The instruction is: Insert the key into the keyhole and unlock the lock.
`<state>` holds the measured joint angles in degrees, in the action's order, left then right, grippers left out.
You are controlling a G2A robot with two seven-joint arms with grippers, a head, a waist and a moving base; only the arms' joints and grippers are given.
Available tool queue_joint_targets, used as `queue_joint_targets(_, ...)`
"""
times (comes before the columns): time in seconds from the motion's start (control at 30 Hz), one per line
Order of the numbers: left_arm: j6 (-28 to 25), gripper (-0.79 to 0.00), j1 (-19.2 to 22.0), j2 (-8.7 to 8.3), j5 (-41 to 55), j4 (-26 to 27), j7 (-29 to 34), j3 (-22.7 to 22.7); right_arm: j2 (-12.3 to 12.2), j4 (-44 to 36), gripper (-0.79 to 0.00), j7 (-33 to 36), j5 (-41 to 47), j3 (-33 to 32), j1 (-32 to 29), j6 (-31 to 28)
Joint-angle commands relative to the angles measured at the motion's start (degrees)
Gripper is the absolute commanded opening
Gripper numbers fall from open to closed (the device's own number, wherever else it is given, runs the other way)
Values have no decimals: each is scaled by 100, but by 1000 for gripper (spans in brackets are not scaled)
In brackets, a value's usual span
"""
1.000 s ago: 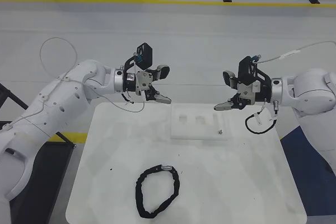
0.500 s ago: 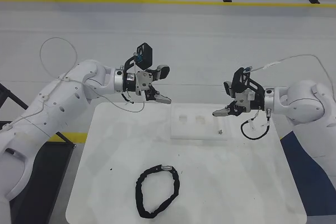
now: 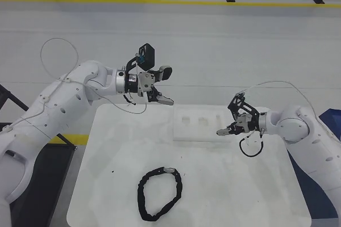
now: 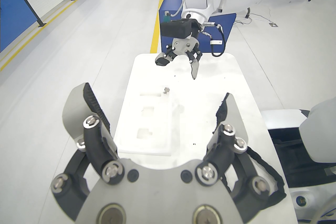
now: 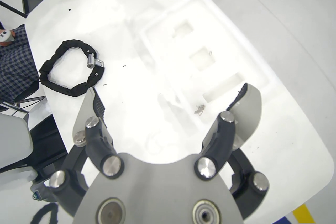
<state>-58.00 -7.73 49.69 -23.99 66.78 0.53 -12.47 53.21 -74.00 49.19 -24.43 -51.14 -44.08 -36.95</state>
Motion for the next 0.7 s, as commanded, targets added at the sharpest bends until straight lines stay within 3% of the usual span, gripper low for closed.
queue_joint_targets(0.0,0,0,0,0,0,0,0,0,28,68,0,79,75,48,-15,476)
queue_joint_targets(0.3,0,0,0,0,0,0,0,0,242,460,0,219,377,367,-23,2187)
queue_joint_targets(0.67,0,0,0,0,0,0,0,0,548,839,0,194,362,805,147,3237)
